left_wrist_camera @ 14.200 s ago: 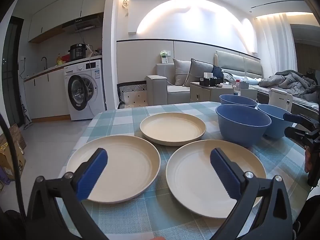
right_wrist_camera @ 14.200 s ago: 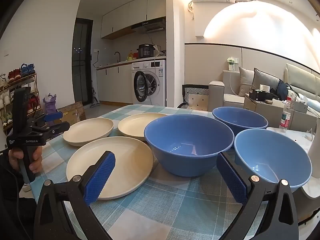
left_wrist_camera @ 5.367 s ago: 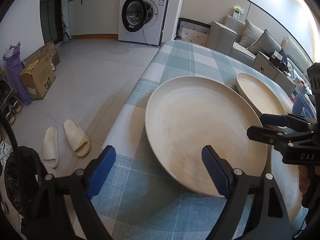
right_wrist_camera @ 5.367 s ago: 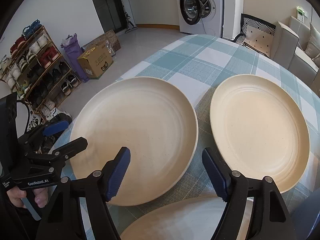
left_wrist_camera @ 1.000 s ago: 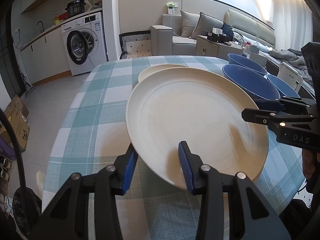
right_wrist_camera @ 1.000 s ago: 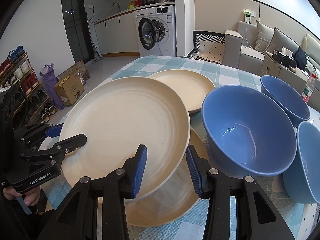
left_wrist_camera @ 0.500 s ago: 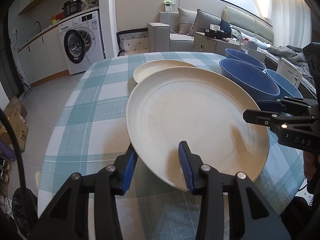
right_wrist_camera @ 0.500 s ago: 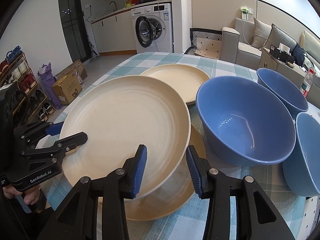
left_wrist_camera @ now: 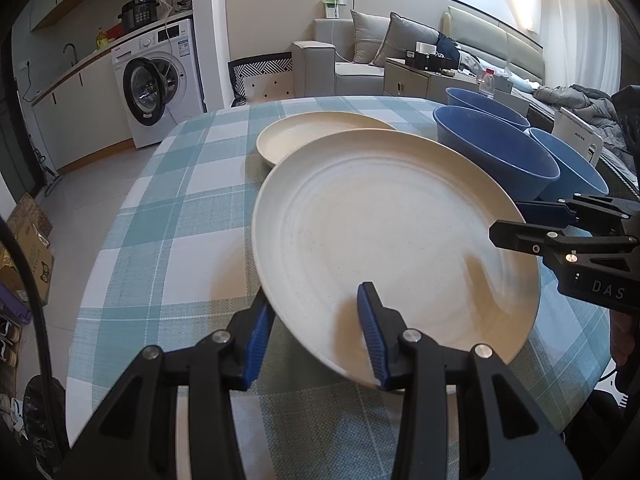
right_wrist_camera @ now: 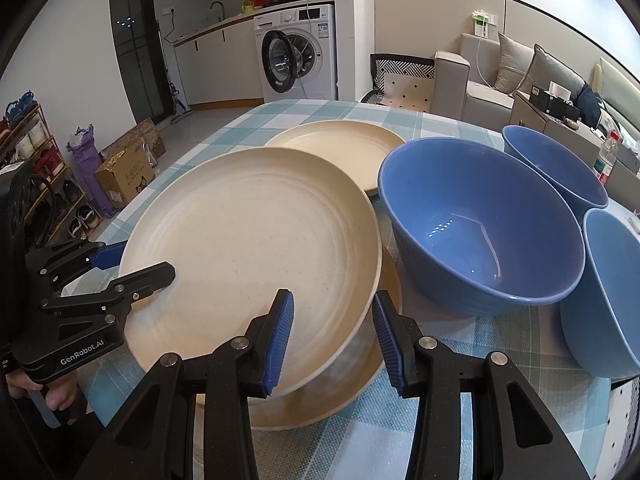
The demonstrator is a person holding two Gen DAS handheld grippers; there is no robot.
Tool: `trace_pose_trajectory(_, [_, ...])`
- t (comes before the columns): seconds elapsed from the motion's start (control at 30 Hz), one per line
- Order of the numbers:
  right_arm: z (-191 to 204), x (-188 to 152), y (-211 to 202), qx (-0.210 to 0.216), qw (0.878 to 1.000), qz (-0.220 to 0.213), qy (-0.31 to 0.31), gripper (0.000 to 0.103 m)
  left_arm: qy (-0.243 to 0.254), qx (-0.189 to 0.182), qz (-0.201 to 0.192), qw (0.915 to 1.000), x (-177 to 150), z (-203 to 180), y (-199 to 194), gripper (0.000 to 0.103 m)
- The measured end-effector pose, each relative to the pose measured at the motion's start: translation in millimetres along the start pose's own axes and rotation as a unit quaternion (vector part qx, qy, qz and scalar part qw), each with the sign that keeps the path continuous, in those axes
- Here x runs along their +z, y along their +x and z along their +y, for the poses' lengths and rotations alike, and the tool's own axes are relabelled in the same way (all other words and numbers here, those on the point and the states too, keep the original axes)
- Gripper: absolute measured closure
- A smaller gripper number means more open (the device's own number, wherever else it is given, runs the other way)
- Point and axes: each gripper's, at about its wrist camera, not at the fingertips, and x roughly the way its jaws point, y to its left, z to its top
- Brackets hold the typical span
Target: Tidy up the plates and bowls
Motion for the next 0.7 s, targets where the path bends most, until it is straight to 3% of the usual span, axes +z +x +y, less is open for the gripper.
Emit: trace_pose_trajectory(0.7, [-4, -12, 6, -0.024, 1.0, 0.009, 0.0, 0.06, 0.018, -0.001, 0.014, 0.9997, -4, -13, 12, 0.062])
